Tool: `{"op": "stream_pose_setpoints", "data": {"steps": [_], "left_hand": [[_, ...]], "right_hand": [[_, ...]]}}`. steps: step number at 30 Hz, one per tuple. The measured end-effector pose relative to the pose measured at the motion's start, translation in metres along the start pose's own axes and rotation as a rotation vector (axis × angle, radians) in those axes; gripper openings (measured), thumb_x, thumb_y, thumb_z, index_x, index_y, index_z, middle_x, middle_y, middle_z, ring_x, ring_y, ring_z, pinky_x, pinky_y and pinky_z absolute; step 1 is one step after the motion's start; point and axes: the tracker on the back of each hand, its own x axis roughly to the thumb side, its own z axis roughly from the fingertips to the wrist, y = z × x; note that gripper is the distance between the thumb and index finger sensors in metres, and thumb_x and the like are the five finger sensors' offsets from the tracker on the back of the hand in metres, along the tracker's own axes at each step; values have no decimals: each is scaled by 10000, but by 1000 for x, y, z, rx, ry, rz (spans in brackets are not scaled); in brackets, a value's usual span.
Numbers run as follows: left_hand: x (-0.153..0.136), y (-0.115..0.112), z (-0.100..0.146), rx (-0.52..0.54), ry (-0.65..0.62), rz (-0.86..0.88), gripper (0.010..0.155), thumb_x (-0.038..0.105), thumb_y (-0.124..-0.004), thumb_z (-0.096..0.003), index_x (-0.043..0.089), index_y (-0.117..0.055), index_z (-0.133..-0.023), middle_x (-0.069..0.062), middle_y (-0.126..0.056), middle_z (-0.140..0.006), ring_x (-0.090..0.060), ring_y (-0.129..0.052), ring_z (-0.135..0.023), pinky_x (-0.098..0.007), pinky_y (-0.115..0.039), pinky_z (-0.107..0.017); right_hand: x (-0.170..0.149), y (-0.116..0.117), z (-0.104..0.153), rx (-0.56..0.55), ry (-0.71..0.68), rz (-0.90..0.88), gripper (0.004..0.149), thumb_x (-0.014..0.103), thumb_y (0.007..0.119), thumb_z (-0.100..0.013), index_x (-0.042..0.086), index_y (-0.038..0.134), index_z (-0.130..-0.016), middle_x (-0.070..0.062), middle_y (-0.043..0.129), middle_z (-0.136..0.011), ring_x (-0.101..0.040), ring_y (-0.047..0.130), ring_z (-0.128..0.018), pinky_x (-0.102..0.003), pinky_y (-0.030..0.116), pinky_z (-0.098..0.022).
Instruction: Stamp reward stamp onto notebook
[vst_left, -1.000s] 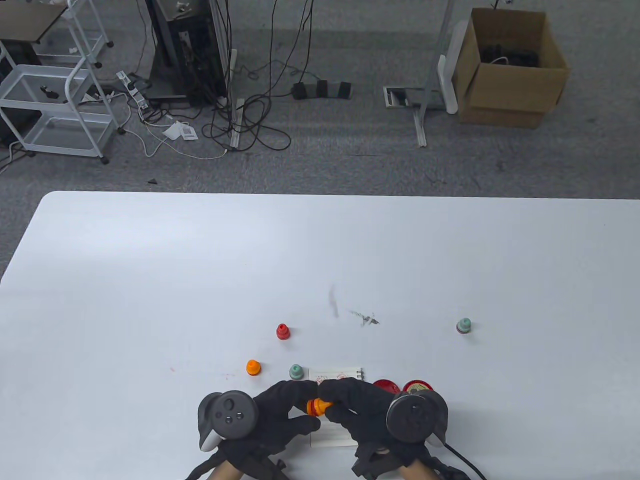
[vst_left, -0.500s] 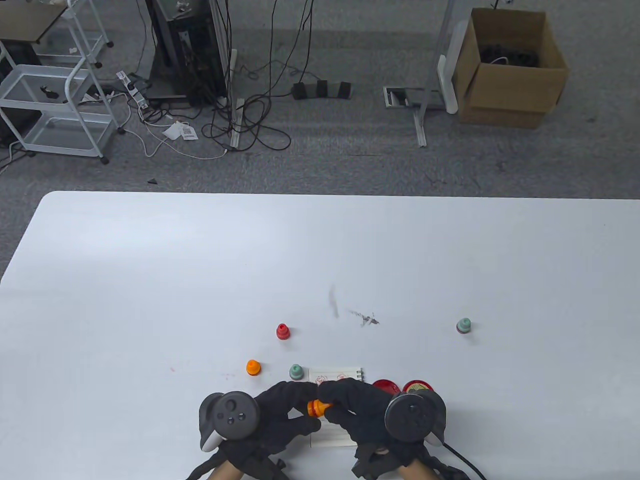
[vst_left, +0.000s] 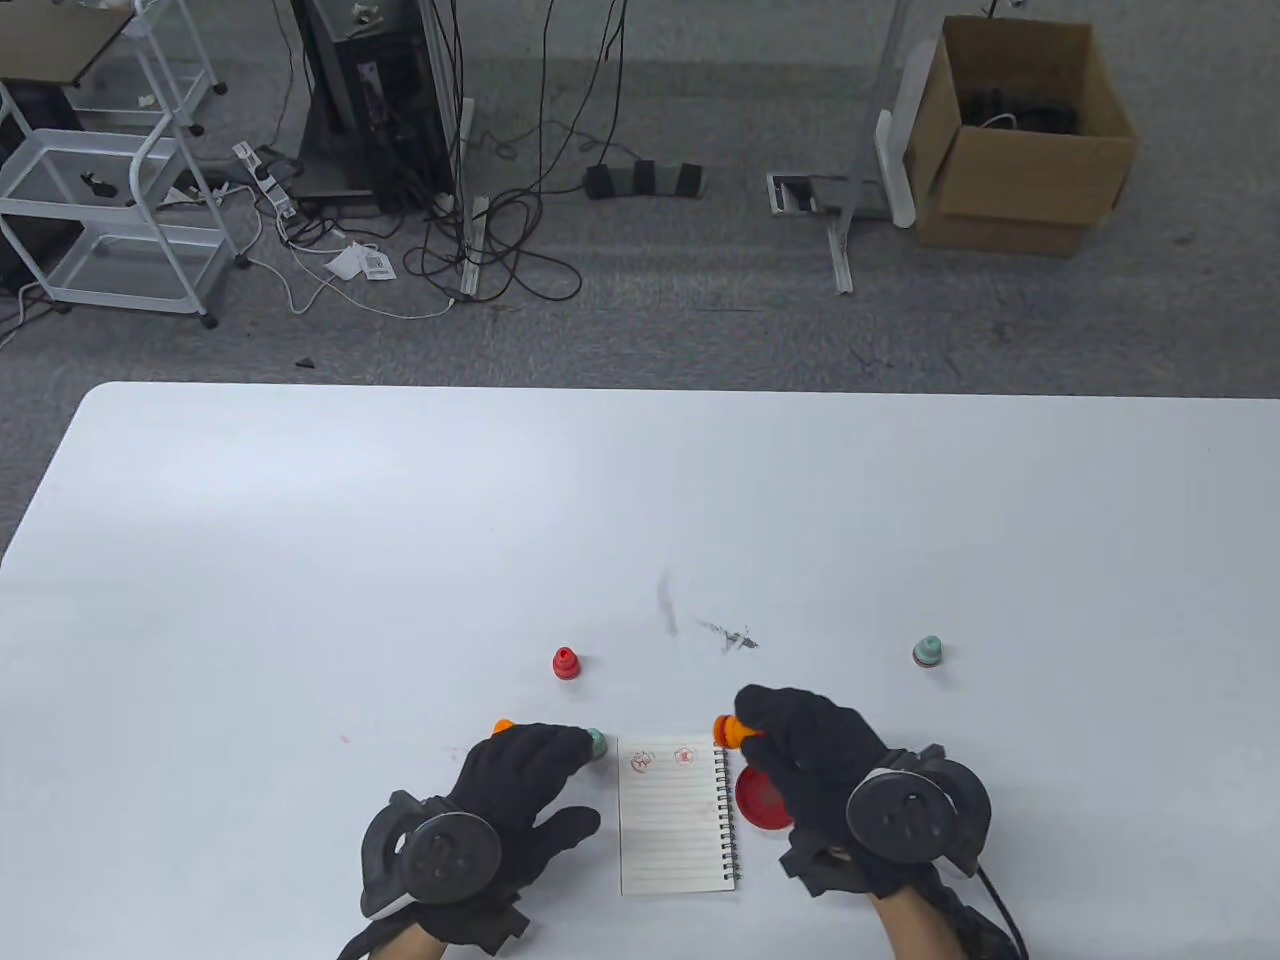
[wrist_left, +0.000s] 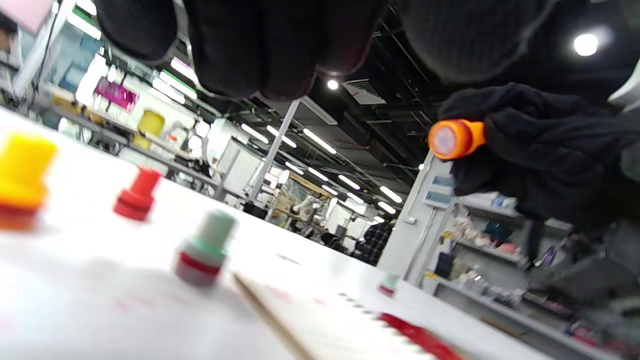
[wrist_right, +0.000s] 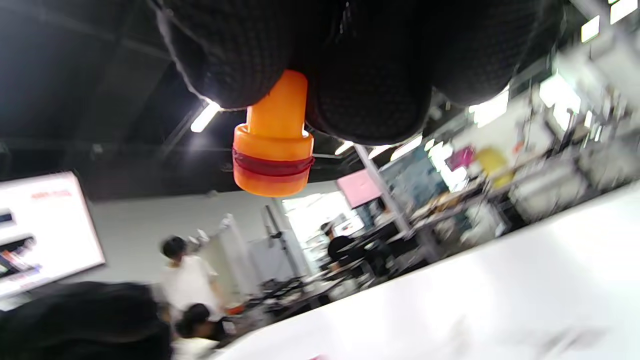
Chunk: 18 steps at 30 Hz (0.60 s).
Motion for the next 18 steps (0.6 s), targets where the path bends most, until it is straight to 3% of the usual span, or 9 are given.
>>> {"op": "stream_pose_setpoints", "data": {"steps": [3,7,13,18], "left_hand": [[-8,5,1,-7,10,-150,699,591,-763,-431,284,-668,-1052,-51,-779,-1048,-328,-798,-975,-602,-676,-758],[-20,9,3,-35,43,-247,688,588,-760,-434,286,-680,-1047,-35,-776,-1055,-333,-793,-982,-605,-674,-759],[-20,23,10,3,62,-252,661,583,-755,-439,290,-712,-1030,-38,-795,-1045,-336,-803,-976,-604,-680,-756],[-22,21,10,-16,69,-297,657,581,-756,-440,291,-715,-1028,-38,-800,-1042,-335,-806,-974,-601,-683,-755]], "right_hand": [[-14,-17,-2,33,11,230,490,295,851,-396,157,819,-865,-126,926,-768,-258,989,-499,-451,809,-474],[-50,-26,-2,45,108,335,488,299,849,-397,152,826,-862,-128,932,-758,-263,988,-489,-455,807,-470],[-120,-9,28,213,350,486,485,302,853,-392,146,837,-851,-131,939,-740,-267,982,-476,-462,804,-466],[-143,-7,39,272,463,524,484,290,853,-395,147,838,-857,-139,933,-757,-280,978,-490,-470,796,-474]]}}
